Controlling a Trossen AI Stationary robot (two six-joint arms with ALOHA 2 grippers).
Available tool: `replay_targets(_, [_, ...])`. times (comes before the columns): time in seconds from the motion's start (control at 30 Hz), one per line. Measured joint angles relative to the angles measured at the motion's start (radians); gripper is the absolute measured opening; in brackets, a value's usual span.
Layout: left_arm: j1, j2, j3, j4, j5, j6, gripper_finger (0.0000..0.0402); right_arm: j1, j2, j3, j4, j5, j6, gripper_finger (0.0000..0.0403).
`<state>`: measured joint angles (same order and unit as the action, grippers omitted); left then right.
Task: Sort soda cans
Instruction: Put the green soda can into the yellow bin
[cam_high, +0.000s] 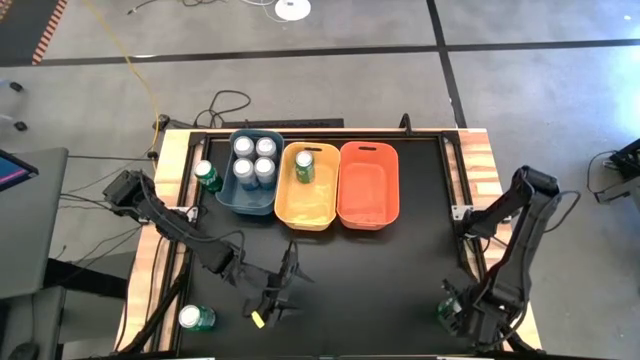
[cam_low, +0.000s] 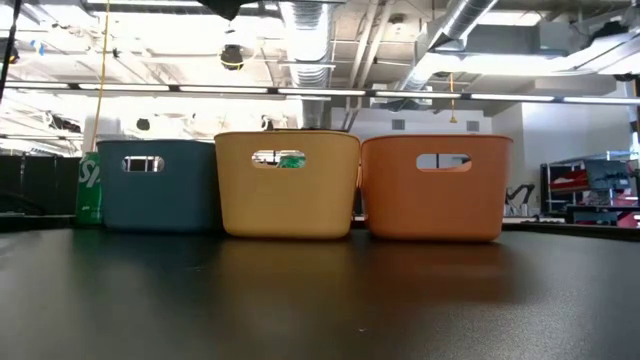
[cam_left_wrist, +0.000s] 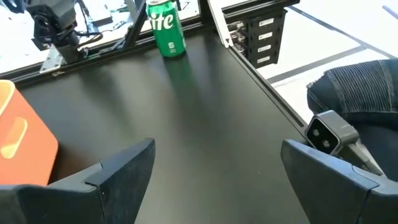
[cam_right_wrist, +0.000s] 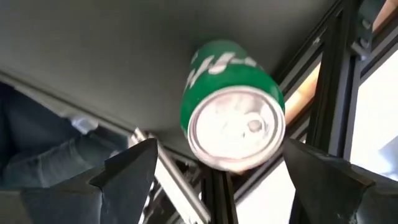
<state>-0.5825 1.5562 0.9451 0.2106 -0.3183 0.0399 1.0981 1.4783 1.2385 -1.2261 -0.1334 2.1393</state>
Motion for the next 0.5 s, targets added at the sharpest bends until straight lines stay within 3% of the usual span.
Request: replay_targets(0.5, [0.004,0.0,0.0,0.001,0.0,0.013,0.0343,0.005,0.143,-0.001,0.036,0.004,-0.007,0.0368])
